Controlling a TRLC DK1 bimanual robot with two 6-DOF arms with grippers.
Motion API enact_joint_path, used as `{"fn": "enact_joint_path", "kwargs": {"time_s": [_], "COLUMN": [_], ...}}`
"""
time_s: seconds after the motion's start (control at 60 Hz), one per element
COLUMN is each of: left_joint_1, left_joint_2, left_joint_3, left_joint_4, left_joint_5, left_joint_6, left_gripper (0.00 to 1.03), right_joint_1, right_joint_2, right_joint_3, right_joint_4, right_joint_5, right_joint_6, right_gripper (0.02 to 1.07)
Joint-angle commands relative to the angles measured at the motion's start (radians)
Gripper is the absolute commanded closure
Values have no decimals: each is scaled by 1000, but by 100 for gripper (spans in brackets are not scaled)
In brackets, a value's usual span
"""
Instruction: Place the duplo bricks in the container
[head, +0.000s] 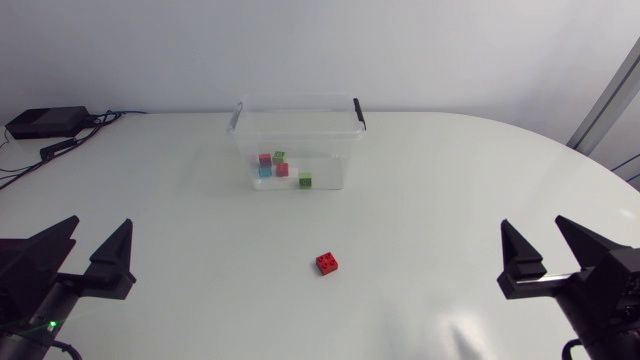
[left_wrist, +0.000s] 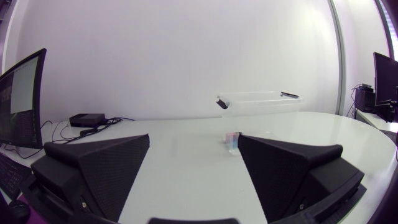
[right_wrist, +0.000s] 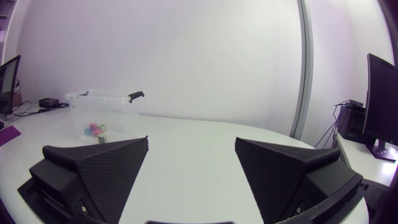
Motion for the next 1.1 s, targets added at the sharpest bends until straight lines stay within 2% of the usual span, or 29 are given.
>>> {"fn": "enact_joint_path", "kwargs": {"time_s": [0.0, 0.433, 0.583, 0.683, 0.8, 0.933, 1.083], "left_joint_1": [0, 0, 0, 0, 0, 0, 0], "left_joint_2": [-10, -10, -10, -10, -10, -10, -10], "left_joint_3": [-18, -18, -18, -18, -18, -18, -18], "left_joint_4": [4, 4, 4, 4, 4, 4, 4], "left_joint_5": [6, 5, 6, 6, 6, 6, 6], "left_joint_6": [6, 6, 6, 6, 6, 6, 6], "left_gripper": [4, 4, 4, 4, 4, 4, 4], "right_joint_1": [-12, -15, 10, 39, 88, 153, 231], "right_joint_2": [-5, -7, -4, 26, 148, 352, 596], "right_joint_3": [-18, -4, 64, 137, 245, 393, 534], "right_joint_4": [-9, -9, -67, -142, -242, -392, -524], "right_joint_5": [-5, -7, -11, -14, -54, -154, -202], "right_joint_6": [-5, -34, -29, -29, -22, -23, -28], "right_gripper": [6, 7, 7, 7, 7, 7, 7]}}
